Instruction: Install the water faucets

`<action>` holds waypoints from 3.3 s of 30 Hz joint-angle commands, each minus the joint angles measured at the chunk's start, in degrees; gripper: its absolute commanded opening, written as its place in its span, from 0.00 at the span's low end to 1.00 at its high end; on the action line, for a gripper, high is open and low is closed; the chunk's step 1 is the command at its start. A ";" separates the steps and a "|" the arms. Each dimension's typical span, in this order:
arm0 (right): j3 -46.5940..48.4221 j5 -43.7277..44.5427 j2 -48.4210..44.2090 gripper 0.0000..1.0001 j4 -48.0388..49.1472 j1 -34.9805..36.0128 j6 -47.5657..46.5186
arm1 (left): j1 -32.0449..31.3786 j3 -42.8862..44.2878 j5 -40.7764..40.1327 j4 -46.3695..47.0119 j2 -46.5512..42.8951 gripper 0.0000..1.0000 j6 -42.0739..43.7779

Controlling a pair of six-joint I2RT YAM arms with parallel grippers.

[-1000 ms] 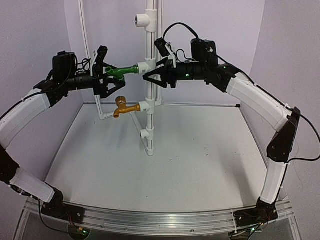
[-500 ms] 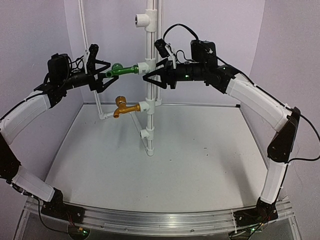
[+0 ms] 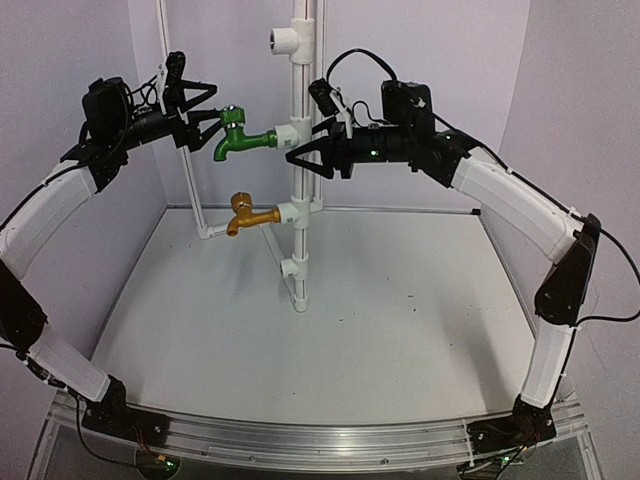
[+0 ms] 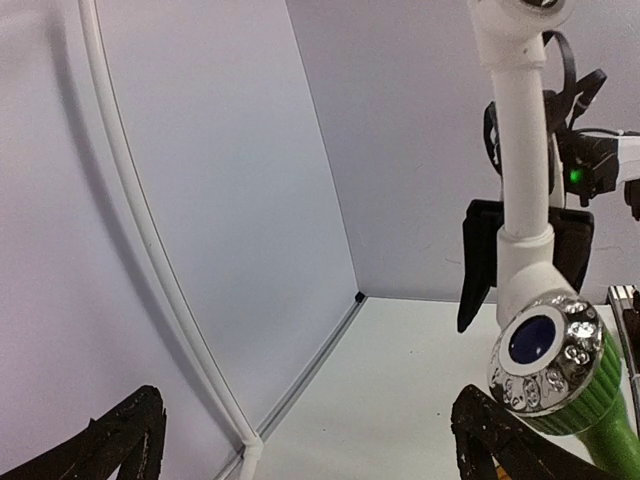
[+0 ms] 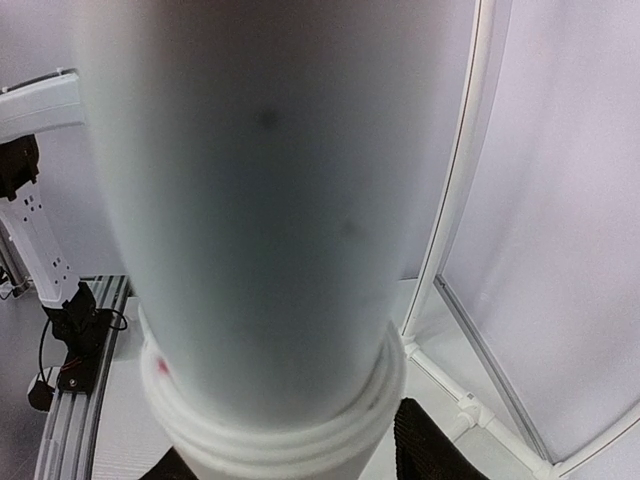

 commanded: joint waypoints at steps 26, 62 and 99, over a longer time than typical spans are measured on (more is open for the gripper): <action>0.70 0.38 -1.11 0.52 1.49 0.05 0.28 | -3.25 12.20 6.54 -13.89 0.80 1.00 -3.03; 0.44 1.48 -0.60 0.52 1.58 0.05 1.87 | -11.14 5.40 1.42 -28.61 -3.99 1.00 11.84; -0.73 1.71 -2.41 0.59 1.52 -0.37 1.66 | -0.86 -8.69 7.45 -4.71 -4.41 0.99 -0.60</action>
